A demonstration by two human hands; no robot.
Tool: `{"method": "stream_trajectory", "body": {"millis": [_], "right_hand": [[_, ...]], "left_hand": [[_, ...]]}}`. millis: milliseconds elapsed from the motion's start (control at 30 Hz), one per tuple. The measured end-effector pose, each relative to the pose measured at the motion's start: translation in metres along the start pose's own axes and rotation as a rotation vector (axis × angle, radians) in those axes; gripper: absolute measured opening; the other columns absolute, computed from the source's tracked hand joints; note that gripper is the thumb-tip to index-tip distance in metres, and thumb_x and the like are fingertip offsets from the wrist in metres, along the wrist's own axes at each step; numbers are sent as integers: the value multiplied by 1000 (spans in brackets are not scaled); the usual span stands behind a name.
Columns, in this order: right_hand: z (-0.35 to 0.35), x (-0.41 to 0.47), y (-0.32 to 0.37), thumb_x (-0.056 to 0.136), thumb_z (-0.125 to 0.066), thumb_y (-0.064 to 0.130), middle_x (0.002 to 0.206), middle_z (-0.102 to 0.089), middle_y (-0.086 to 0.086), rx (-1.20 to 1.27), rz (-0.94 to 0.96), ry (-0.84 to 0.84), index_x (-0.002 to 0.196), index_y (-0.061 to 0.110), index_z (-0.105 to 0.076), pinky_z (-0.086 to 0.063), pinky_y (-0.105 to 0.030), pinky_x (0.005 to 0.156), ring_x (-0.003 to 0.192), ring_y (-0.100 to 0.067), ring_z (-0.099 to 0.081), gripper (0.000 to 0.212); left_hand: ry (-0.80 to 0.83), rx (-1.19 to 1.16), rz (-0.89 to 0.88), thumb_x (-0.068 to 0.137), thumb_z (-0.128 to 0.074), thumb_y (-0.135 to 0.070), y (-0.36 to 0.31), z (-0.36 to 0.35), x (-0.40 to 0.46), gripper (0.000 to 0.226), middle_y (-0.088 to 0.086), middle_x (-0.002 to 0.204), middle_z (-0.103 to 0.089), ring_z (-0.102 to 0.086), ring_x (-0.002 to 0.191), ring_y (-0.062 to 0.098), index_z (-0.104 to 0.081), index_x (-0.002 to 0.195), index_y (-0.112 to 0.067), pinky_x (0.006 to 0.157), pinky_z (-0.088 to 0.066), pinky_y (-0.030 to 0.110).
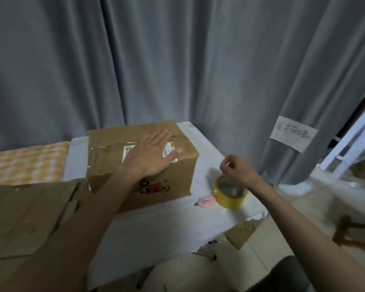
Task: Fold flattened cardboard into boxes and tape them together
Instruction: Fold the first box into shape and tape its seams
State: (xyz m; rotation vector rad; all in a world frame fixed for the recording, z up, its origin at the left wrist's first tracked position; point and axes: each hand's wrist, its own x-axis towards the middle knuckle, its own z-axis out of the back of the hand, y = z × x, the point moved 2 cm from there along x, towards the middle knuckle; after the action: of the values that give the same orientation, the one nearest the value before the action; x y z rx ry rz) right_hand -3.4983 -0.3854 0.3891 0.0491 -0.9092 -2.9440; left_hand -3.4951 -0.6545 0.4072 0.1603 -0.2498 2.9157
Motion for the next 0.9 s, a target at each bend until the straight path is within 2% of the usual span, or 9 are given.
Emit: {"method": "stream_trajectory", "body": {"millis": [67,167,300,400,533,600,700,800,900], "right_hand": [[1,-19,-31,85,-74,43,76,-59,3,-115,-31,129,80,16,-60,-41,-28,70,76,-14,-55,31],[-7,-39,-47,70,-81,57,89,-60,13,-299,75,224,101,23,-64,-39,-28,79,88,-11,-55,49],[-18,-45,-46,81,-64,19,105,-69,11,-472,236,121,100,27,-69,-33,-29,91,107,-14,-62,21],[-11,-44,-46,76,-57,3,104,-70,5,-329,242,-8,97,25,-69,-42,-30,88,102,-23,-65,33],[4,-51,-42,82,-66,-4,104,-68,-1,1,284,-149,105,15,-69,-49,-39,89,98,-23,-63,29],[13,-57,-38,83,-69,-6,100,-68,-2,143,332,-196,102,14,-70,-47,-33,87,92,-20,-62,28],[27,-67,-31,84,-70,-6,100,-69,-2,275,376,-208,103,12,-70,-46,-26,86,92,-19,-63,26],[37,-74,-25,85,-69,-7,101,-69,-3,360,386,-191,103,11,-69,-47,-24,89,93,-18,-63,26],[43,-78,-20,86,-66,-9,95,-68,-5,442,419,-151,99,13,-67,-46,-19,87,89,-11,-62,25]], "left_hand": [[6,2,-3,89,-8,-77,0,1,-3,87,-8,165,2,1,151,10,-4,158,-24,123,0,36],[17,-3,-5,89,-9,-74,-1,7,-4,86,-7,165,3,3,151,11,-3,158,-23,123,1,37],[14,-77,-10,98,-23,-64,-6,17,-3,74,-7,165,2,6,151,12,-5,158,-24,121,5,39],[-109,-158,-133,101,-41,-49,-25,25,-3,64,-4,165,-12,-1,152,15,-21,157,-24,119,7,39],[-228,-253,-310,95,-63,-21,-70,30,0,49,-1,147,-48,-30,144,17,-52,142,-18,117,3,22],[-190,-282,-326,92,-66,-18,-87,30,6,44,-1,138,-57,-42,135,18,-59,136,-17,119,-16,28],[-56,-448,-286,87,-73,-24,-103,33,12,39,-2,125,-64,-56,118,14,-67,126,-18,101,-40,26],[0,-706,-257,79,-81,-16,-111,40,11,25,-1,103,-74,-68,97,17,-77,104,-18,91,-52,30],[-116,-833,-228,75,-84,-9,-115,46,7,17,-3,83,-75,-71,80,15,-78,79,-24,78,-56,28]]}}
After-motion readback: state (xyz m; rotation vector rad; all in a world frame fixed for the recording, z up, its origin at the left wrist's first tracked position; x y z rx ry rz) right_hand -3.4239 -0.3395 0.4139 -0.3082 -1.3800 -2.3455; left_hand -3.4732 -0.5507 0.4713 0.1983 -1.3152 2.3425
